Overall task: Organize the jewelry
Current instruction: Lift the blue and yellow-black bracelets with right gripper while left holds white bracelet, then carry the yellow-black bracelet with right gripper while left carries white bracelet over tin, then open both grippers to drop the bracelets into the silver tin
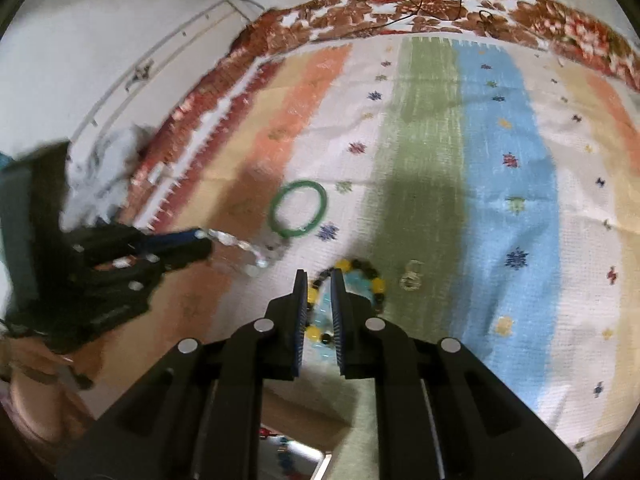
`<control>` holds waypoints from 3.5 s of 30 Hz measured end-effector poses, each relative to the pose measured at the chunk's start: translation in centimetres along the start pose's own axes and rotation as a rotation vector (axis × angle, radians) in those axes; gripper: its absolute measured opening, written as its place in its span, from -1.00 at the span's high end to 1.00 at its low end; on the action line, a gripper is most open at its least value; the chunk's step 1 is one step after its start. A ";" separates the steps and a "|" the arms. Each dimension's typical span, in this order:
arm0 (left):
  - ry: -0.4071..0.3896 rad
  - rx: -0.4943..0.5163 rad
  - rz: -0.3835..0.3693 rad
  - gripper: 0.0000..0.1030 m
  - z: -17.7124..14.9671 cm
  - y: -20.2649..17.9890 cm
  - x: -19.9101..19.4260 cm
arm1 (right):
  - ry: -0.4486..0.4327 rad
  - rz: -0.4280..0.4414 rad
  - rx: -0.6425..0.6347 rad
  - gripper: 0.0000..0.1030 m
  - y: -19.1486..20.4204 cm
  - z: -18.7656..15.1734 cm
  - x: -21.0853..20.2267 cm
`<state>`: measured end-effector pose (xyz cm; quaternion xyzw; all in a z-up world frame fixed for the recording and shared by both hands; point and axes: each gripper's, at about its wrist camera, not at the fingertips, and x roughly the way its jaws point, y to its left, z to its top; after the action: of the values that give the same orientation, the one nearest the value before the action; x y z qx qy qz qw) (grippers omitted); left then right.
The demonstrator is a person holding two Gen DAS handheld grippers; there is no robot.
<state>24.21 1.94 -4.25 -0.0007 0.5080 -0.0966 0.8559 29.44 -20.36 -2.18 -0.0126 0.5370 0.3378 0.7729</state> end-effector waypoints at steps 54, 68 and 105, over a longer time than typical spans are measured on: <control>-0.019 0.000 -0.020 0.79 -0.1 -0.2 -0.9 | 0.049 -0.084 -0.008 0.74 0.2 -1.8 0.9; -0.087 -0.005 -0.076 0.79 -1.7 -1.6 -4.6 | -0.130 -0.155 -0.071 0.74 3.4 -2.3 -4.8; -0.146 0.037 -0.175 0.79 -9.6 -5.7 -9.8 | -0.146 -0.029 -0.124 0.06 8.5 -11.5 -10.1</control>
<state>10.36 -1.10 0.17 -0.0364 0.4404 -0.1798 0.8789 13.51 -23.31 4.33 -0.0434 0.4569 0.3592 0.8126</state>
